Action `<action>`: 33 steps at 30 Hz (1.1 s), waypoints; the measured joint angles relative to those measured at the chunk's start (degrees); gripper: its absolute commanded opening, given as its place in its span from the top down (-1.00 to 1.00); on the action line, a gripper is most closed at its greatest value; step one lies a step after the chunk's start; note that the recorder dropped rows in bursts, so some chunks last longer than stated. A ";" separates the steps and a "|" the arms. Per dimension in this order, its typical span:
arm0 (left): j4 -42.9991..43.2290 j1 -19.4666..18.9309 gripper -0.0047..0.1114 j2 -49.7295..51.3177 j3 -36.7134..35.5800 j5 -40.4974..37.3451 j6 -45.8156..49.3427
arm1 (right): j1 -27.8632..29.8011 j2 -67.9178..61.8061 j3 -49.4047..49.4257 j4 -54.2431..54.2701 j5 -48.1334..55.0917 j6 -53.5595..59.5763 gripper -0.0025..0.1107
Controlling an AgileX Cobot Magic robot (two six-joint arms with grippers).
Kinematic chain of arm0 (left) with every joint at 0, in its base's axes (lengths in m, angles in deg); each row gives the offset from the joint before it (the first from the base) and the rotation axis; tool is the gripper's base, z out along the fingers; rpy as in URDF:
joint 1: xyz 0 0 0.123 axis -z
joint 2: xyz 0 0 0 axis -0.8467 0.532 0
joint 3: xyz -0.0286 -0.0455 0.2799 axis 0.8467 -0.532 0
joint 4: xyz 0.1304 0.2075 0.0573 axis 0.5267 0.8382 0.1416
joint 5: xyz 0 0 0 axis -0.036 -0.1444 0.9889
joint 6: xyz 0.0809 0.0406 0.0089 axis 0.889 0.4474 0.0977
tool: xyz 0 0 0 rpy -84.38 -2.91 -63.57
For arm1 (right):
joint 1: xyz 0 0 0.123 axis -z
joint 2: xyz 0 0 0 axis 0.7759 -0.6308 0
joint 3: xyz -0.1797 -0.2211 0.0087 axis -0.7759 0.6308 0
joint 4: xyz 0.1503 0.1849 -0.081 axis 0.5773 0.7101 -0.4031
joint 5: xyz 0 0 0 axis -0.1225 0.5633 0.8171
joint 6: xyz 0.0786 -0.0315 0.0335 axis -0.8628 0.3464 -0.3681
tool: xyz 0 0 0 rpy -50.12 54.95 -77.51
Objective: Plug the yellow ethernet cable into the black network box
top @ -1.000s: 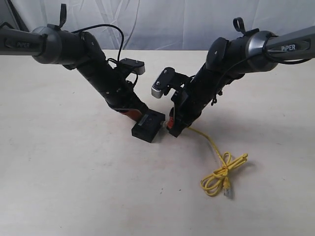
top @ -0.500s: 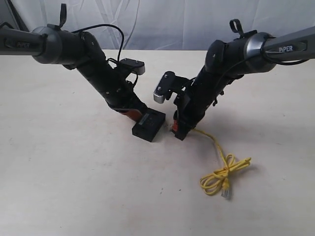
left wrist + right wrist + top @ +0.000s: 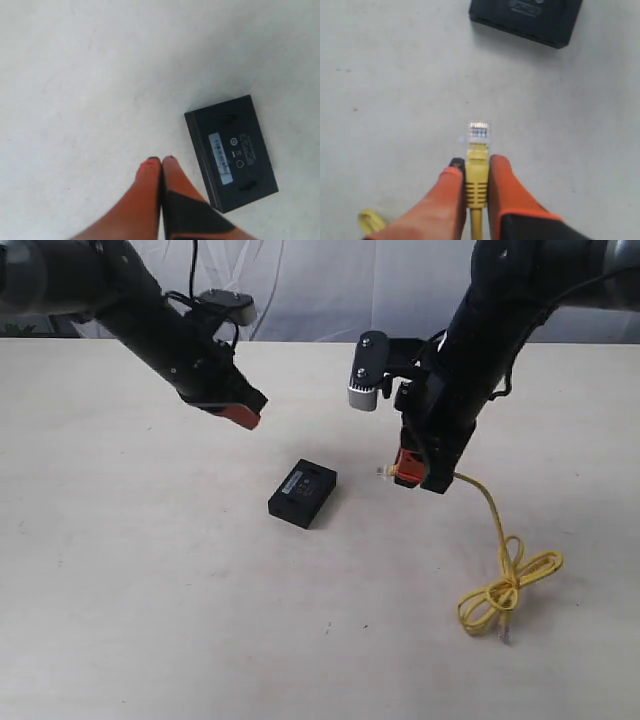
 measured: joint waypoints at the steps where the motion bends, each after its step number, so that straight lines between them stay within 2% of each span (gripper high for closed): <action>1: 0.00 -0.22 0.92 -1.76 -0.58 0.13 0.00 | 0.00 1.25 0.00 0.13 1.83 0.40 0.97; 6: -1.61 -0.49 0.92 -10.82 -8.05 3.69 2.15 | 2.58 6.34 0.00 8.99 7.62 5.62 0.97; 11: -12.70 -0.58 0.92 -18.71 -16.92 4.66 12.18 | 9.29 8.86 0.51 23.18 8.00 11.93 0.97; 14: -19.09 -0.58 0.92 -21.97 -20.83 2.58 17.81 | 11.11 9.54 2.38 25.96 7.89 15.19 0.97; 20: -26.04 -0.58 0.92 -23.97 -26.87 -3.60 26.58 | 11.35 9.80 7.68 30.42 8.03 22.66 0.97; 25: -37.67 -0.58 0.91 -24.04 -31.63 -7.99 40.30 | 11.35 9.80 9.74 38.32 8.13 27.44 0.97; 29: -44.98 -0.58 0.67 -24.04 -33.64 -8.85 48.32 | 11.35 9.93 9.86 42.41 8.13 28.03 0.97; 33: -47.31 -0.58 0.17 -24.04 -34.33 -8.98 53.76 | 11.35 9.93 9.97 45.71 8.13 28.26 0.97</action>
